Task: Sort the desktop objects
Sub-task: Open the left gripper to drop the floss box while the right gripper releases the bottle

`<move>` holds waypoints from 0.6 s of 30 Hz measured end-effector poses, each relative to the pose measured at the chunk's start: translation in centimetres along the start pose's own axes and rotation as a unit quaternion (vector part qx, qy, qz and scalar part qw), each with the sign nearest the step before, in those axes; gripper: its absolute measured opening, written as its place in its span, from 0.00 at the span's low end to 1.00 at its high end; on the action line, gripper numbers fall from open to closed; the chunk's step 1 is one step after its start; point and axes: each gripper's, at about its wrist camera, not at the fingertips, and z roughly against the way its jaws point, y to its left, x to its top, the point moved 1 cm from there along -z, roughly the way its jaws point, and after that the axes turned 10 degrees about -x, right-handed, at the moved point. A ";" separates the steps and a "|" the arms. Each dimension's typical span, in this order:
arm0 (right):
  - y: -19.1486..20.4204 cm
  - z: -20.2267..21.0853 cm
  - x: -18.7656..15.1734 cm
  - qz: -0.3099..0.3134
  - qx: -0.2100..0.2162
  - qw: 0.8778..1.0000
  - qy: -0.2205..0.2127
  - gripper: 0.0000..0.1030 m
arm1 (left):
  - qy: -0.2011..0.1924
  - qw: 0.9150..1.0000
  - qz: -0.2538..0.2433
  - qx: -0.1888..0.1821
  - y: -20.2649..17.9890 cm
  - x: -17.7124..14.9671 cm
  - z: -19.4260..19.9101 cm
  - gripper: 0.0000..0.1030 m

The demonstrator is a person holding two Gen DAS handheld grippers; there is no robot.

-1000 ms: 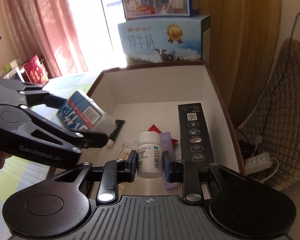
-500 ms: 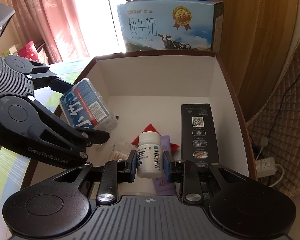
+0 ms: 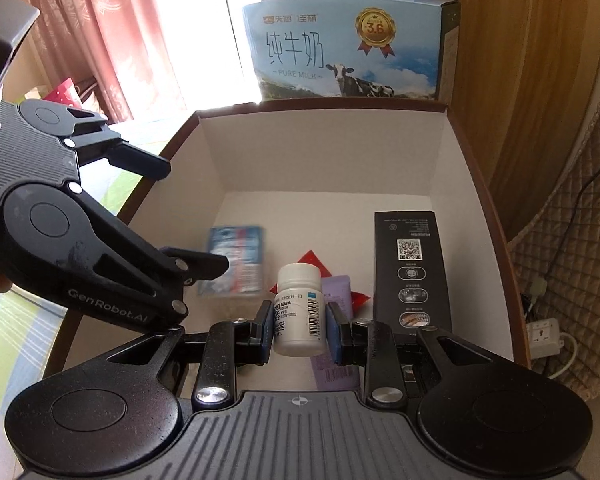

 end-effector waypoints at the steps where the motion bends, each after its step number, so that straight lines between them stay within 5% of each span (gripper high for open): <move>1: 0.0 0.0 0.0 0.000 0.000 1.000 0.000 0.24 | -0.001 1.000 0.000 0.001 0.1 0.0 0.1 0.87; 13: 0.5 0.4 0.6 0.003 0.009 1.000 -0.014 0.25 | -0.012 1.000 0.007 0.020 0.2 -0.5 1.8 0.87; 18: 0.3 1.6 0.3 0.001 0.017 1.000 -0.026 0.56 | -0.019 0.999 0.026 0.022 0.4 -1.2 3.1 0.87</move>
